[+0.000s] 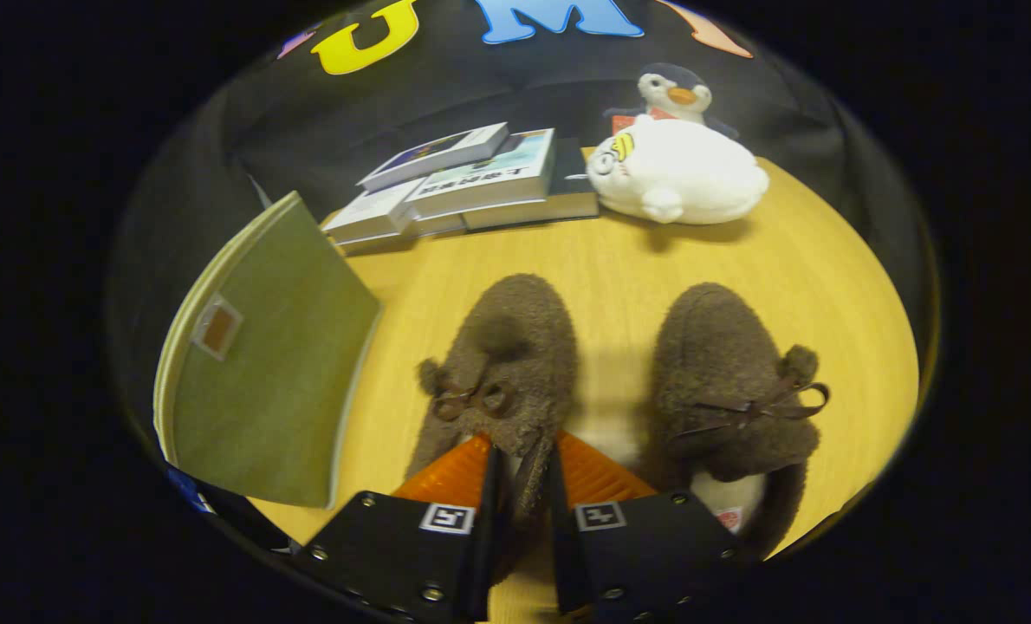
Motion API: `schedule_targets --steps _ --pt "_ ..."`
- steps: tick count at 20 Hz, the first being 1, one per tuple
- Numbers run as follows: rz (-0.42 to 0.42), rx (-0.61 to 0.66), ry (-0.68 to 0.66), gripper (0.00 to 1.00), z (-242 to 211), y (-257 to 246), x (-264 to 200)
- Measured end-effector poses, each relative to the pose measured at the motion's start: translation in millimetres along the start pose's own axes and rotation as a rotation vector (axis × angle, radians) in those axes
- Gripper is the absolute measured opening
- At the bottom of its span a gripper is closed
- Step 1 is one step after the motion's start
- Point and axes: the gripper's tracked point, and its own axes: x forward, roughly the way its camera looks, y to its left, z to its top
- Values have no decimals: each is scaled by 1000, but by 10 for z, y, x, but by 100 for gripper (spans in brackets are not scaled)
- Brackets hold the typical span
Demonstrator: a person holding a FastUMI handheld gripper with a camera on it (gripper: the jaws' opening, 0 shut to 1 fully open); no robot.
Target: Open the storage box then place both shoes into the box .Put the left shoe in first, then the right shoe, with the right side of both shoes facing outward in a uniform manner.
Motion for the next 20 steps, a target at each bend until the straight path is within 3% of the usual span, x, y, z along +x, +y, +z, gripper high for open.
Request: schedule_targets --steps 1,2,13,20 --pt "0 51 5 9 10 23 16" --pt "4 80 21 7 -3 12 -4" --pt "129 325 -3 7 366 392 -377" --pt "210 361 -68 6 850 862 -805"
